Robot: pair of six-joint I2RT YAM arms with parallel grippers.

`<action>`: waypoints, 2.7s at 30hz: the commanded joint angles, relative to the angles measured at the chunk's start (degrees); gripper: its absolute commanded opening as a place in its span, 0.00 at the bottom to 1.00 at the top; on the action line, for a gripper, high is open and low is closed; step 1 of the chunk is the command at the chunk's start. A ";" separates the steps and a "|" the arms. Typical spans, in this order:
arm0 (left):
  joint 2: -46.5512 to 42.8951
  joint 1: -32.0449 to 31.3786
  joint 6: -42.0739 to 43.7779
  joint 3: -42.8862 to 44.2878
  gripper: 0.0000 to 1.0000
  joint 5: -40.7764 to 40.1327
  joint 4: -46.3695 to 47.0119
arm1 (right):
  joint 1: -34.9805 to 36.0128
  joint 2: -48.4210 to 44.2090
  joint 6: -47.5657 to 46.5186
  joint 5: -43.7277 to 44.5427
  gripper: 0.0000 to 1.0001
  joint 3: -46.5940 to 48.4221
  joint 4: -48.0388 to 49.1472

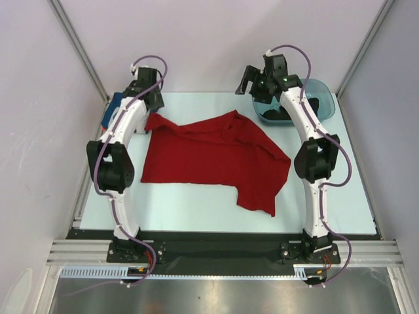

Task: Fold and stack the t-shirts
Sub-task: Flatten the tshirt out

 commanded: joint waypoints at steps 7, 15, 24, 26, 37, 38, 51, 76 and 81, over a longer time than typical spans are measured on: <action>-14.27 2.60 -6.34 -8.22 0.67 -1.00 -9.15 | 0.49 -21.31 -6.79 7.86 0.97 -26.70 -19.74; -21.96 8.13 -16.09 -37.96 0.49 15.07 -3.79 | 2.07 -43.92 -5.30 0.65 0.54 -57.02 -17.01; -18.61 10.51 -22.86 -40.69 0.49 13.61 -6.52 | 1.98 -54.48 -3.54 0.65 0.50 -67.23 -18.94; -18.78 10.51 -25.75 -42.27 0.50 13.87 -6.43 | 1.28 -54.84 -3.89 0.65 0.50 -67.32 -19.29; -16.33 10.69 -32.10 -44.21 0.50 12.12 -10.12 | -0.13 -55.89 -4.33 0.47 0.50 -68.37 -19.29; -15.89 10.69 -32.45 -44.03 0.51 12.12 -10.03 | -0.22 -55.89 -4.42 0.30 0.50 -68.55 -19.20; -15.09 12.36 -31.93 -44.12 0.11 8.07 -8.36 | -0.74 -55.98 -4.68 0.03 0.50 -74.34 -19.55; -24.76 13.33 -25.68 -46.22 0.00 1.56 -6.96 | 3.47 -45.78 0.24 -9.29 0.43 -88.85 -4.08; -24.76 13.33 -24.90 -46.67 0.00 1.83 -6.16 | 4.62 -47.45 1.56 -8.23 0.45 -91.21 -6.11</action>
